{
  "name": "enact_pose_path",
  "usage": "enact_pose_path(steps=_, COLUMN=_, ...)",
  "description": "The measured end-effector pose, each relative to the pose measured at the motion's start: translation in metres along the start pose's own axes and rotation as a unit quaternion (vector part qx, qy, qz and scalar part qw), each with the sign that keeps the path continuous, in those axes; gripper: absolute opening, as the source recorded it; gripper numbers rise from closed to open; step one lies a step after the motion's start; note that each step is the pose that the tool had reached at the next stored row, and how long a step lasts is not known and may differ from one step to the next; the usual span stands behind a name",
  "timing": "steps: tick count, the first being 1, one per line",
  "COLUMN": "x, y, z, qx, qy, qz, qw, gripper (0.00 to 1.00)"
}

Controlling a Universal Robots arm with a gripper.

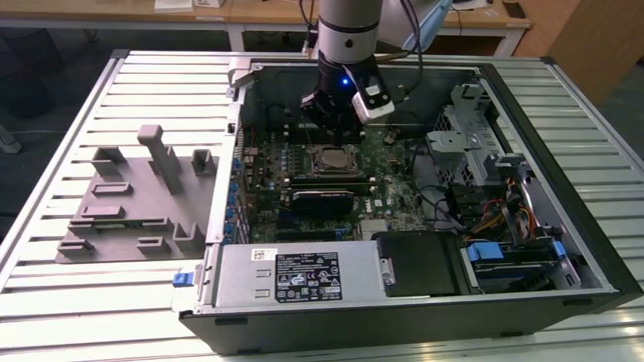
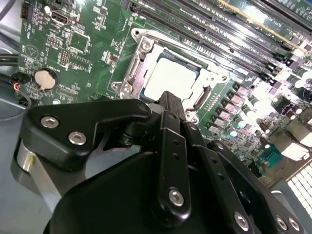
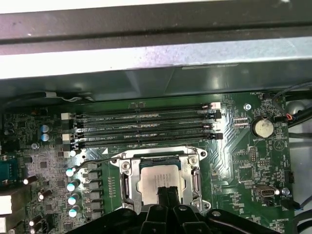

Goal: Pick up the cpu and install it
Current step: 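Close the cpu cover, then install the first cpu locking lever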

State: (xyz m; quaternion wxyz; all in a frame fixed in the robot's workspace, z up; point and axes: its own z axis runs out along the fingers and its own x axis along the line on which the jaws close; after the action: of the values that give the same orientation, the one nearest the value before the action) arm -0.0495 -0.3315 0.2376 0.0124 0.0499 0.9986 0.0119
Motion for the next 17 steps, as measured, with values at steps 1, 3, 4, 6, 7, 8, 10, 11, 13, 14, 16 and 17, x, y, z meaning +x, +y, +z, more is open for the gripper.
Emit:
enact_pose_path(steps=1, x=0.0000, y=0.0000, z=-0.0004, qx=0.0001, qy=0.0001, qz=0.000, qw=1.0000, gripper=0.11)
enact_pose_path(steps=3, x=0.0000, y=0.0000, z=-0.0008, qx=0.0002, qy=0.0001, qz=0.000, qw=1.0000, gripper=0.11)
enact_pose_path(steps=4, x=0.0000, y=0.0000, z=-0.0008, qx=0.0002, qy=0.0001, qz=0.000, qw=1.0000, gripper=0.11)
enact_pose_path(steps=6, x=0.0000, y=0.0000, z=-0.0008, qx=0.0001, qy=0.0001, qz=0.000, qw=1.0000, gripper=0.11)
enact_pose_path(steps=7, x=0.0000, y=0.0000, z=-0.0009, qx=0.0002, qy=0.0001, qz=0.000, qw=1.0000, gripper=0.11)
enact_pose_path(steps=8, x=0.0000, y=0.0000, z=-0.0009, qx=0.0001, qy=0.0001, qz=0.000, qw=1.0000, gripper=0.11)
enact_pose_path(steps=10, x=0.0000, y=0.0000, z=-0.0009, qx=0.0002, qy=0.0001, qz=0.000, qw=1.0000, gripper=0.11)
enact_pose_path(steps=11, x=0.0001, y=0.0000, z=-0.0009, qx=0.0002, qy=0.0001, qz=0.000, qw=1.0000, gripper=0.11)
enact_pose_path(steps=13, x=0.0014, y=-0.0002, z=-0.0010, qx=0.0002, qy=0.0001, qz=0.000, qw=1.0000, gripper=0.11)
enact_pose_path(steps=14, x=0.0025, y=-0.0003, z=-0.0010, qx=0.0002, qy=0.0001, qz=0.000, qw=1.0000, gripper=0.11)
enact_pose_path(steps=16, x=0.0052, y=-0.0006, z=-0.0011, qx=0.0002, qy=0.0001, qz=0.000, qw=1.0000, gripper=0.11)
enact_pose_path(steps=17, x=0.0068, y=-0.0007, z=-0.0011, qx=0.0002, qy=0.0001, qz=0.000, qw=1.0000, gripper=0.11)
